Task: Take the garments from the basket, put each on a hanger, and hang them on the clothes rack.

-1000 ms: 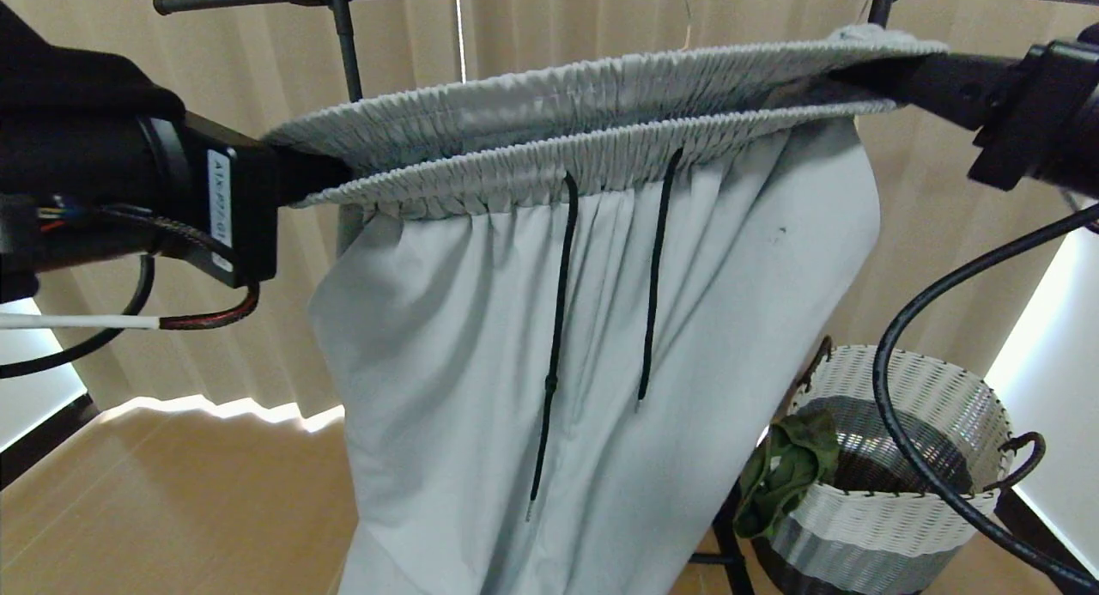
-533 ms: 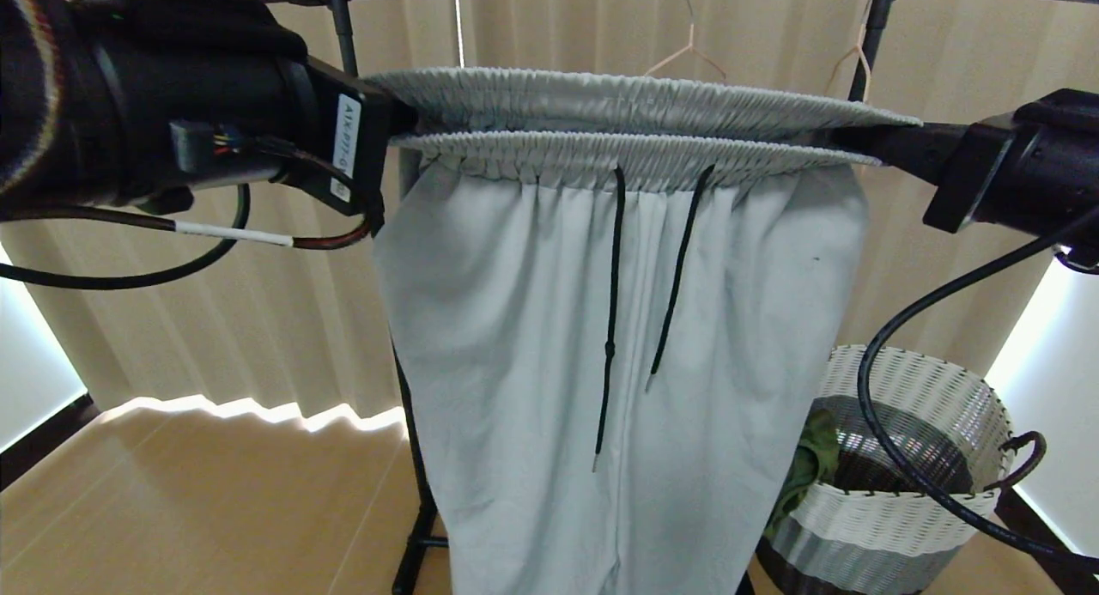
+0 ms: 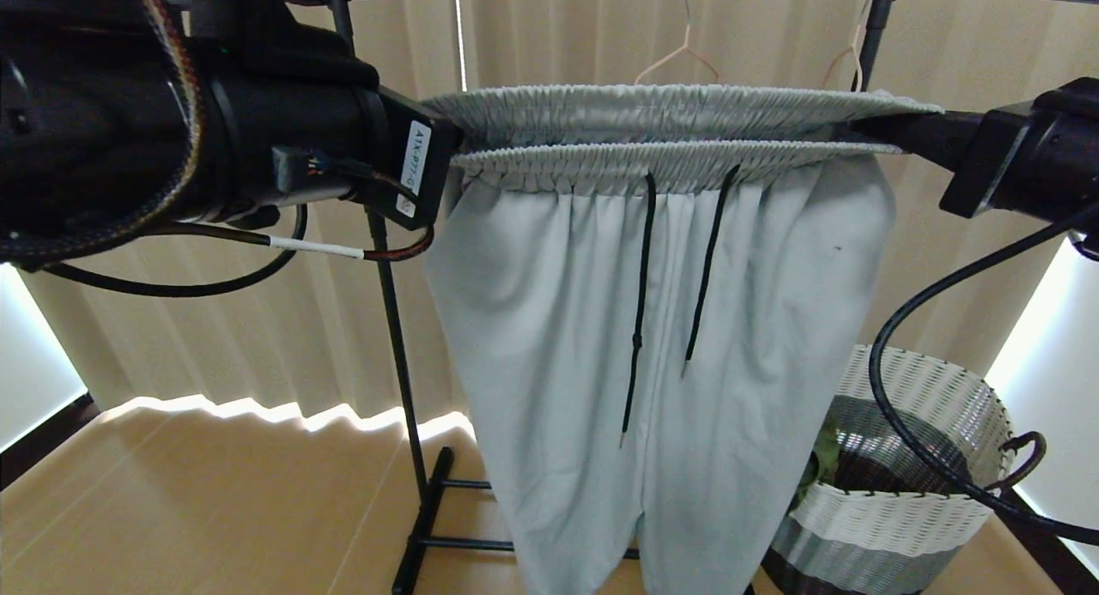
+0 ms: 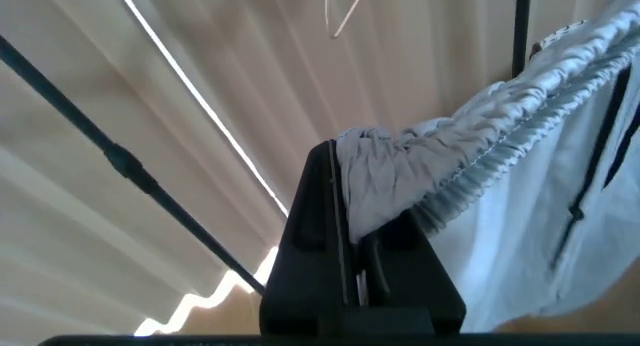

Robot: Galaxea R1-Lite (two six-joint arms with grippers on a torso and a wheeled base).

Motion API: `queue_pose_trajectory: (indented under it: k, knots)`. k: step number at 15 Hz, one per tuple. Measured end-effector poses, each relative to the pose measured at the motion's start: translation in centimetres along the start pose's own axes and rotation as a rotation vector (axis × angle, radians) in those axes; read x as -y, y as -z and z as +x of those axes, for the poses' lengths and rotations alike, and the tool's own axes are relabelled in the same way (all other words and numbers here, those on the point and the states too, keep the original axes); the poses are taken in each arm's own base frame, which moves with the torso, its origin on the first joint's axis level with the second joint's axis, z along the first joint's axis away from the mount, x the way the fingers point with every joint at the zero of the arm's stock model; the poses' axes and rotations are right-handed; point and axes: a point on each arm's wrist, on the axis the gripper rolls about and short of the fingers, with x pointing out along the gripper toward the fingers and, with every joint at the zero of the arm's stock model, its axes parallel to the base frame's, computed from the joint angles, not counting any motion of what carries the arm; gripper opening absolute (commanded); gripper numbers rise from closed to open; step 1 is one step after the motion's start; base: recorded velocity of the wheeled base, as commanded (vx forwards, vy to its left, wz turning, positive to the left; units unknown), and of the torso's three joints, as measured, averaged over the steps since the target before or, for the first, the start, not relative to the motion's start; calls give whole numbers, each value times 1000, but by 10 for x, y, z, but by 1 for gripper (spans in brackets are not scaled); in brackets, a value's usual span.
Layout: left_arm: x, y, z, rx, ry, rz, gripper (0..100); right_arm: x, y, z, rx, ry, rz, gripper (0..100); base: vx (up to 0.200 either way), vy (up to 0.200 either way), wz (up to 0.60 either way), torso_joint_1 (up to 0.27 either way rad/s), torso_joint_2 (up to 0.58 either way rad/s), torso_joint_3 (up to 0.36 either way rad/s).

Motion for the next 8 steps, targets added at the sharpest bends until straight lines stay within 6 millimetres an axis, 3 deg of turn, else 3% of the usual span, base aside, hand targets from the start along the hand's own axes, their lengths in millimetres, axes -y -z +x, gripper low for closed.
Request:
queue_pose_trajectory:
  k: [4, 8]
  knots:
    - [2, -7, 28, -7, -61, -107, 0, -7, -3, -40, -105, -10, 11, 0, 0, 0, 0, 0, 0, 0]
    - [1, -9, 67, -15, -99, -163, 0, -31, -6, -74, -145, -143, -12, 0, 0, 0, 0, 0, 0, 0]
